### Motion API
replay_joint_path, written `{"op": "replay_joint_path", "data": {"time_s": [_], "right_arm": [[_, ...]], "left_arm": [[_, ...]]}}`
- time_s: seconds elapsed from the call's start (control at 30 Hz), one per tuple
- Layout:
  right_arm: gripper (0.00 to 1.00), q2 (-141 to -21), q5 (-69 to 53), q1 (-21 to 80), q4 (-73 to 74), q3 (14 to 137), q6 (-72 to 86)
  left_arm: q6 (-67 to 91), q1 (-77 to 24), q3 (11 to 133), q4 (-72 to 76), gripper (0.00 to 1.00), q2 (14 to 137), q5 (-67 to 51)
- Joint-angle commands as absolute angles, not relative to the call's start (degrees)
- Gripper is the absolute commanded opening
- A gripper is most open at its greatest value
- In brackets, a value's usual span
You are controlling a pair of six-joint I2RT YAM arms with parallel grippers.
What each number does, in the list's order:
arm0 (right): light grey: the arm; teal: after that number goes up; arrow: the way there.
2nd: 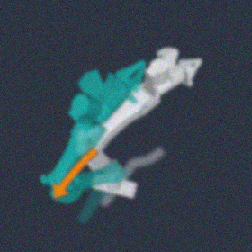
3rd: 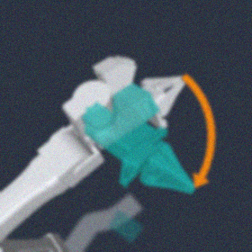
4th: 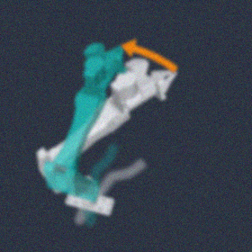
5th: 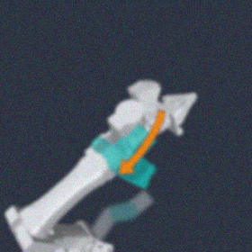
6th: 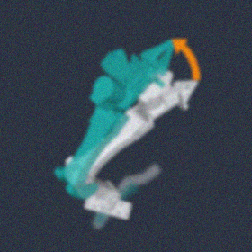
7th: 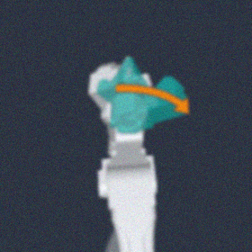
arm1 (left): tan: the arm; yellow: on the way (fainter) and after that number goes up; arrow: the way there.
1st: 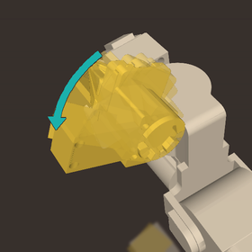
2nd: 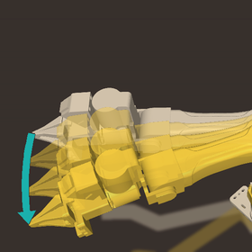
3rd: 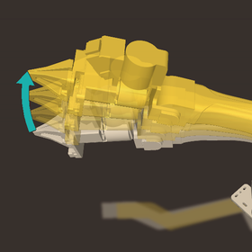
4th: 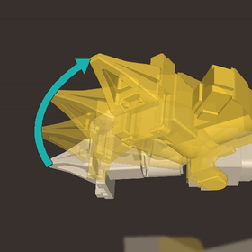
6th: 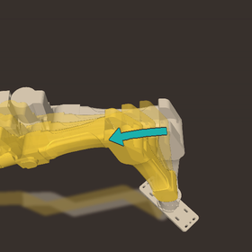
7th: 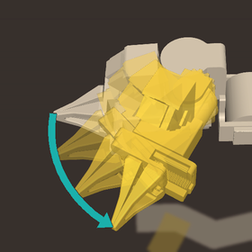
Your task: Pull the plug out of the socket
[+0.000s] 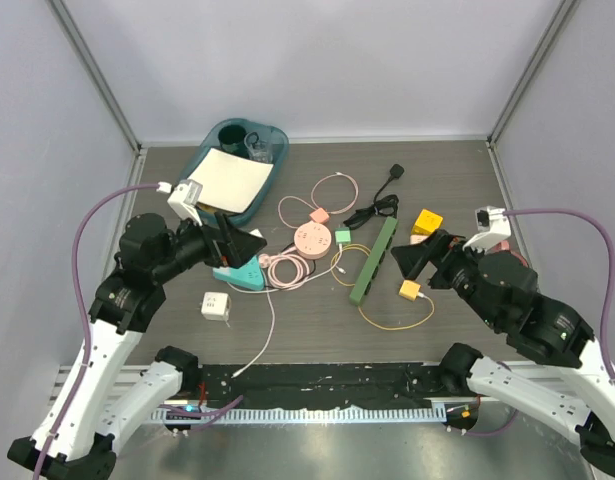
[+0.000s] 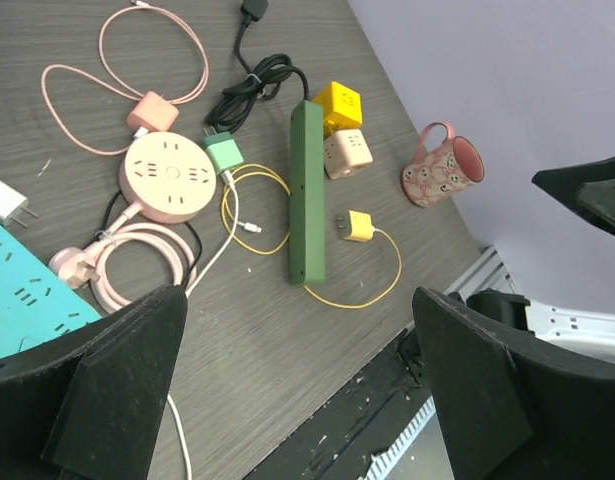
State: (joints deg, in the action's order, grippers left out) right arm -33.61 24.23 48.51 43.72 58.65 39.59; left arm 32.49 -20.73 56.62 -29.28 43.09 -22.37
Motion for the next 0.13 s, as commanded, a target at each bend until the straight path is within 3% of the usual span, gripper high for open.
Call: {"op": "replay_joint_path", "data": {"time_s": [0.0,0.1], "right_arm": [[1.0,-31.5,24.5,48.5,42.6,57.6,39.3],[1.0,-30.2,24.4,48.4,41.8,56.5,38.8]], "left_arm": [[32.9,-21.0,55.2,-25.0,1.0,42.3,-25.8],[33.6,-21.0,54.8,-24.2,1.0,41.8,-26.1]]}}
